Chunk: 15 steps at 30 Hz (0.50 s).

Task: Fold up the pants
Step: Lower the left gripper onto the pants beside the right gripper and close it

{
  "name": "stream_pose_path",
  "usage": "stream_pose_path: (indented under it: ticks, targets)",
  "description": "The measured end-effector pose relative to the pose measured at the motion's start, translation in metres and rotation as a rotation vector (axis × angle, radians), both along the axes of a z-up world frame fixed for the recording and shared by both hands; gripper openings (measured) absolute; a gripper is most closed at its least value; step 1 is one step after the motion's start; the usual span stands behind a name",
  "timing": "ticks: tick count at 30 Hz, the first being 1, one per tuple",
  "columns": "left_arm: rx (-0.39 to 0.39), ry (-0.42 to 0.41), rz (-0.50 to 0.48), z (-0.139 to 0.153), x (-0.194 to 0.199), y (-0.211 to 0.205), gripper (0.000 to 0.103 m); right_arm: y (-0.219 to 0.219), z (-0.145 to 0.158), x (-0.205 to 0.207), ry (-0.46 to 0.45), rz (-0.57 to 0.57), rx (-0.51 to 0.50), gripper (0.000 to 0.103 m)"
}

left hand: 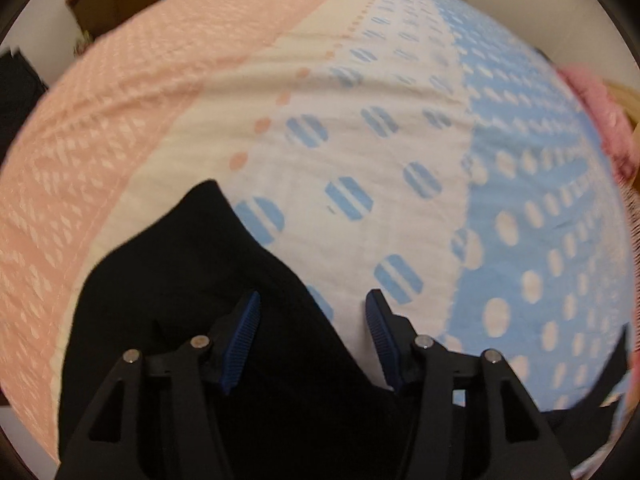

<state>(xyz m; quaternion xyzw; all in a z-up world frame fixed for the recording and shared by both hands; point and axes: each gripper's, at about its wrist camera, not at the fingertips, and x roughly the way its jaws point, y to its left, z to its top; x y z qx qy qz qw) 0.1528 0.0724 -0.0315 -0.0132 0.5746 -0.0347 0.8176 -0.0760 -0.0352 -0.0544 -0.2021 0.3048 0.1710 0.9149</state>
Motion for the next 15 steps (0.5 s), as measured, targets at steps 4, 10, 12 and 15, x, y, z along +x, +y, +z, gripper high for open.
stream_pose_path:
  ticks: [4, 10, 12, 15]
  targets:
    - [0.033, -0.041, -0.013, 0.002, -0.006, 0.004, 0.009, -0.005, 0.007, 0.001, -0.014, -0.016, 0.041, 0.004]
    - [-0.285, -0.141, 0.057, 0.016, -0.023, 0.064, 0.004, -0.041, 0.028, 0.014, -0.011, -0.134, 0.226, 0.004]
    - [-0.333, -0.224, 0.053, 0.029, -0.038, 0.073, 0.004, -0.052, 0.032, 0.019, -0.007, -0.174, 0.278, 0.004]
    - [-0.45, -0.337, 0.067, 0.054, -0.064, 0.092, 0.004, -0.063, 0.032, 0.024, 0.016, -0.216, 0.336, 0.004]
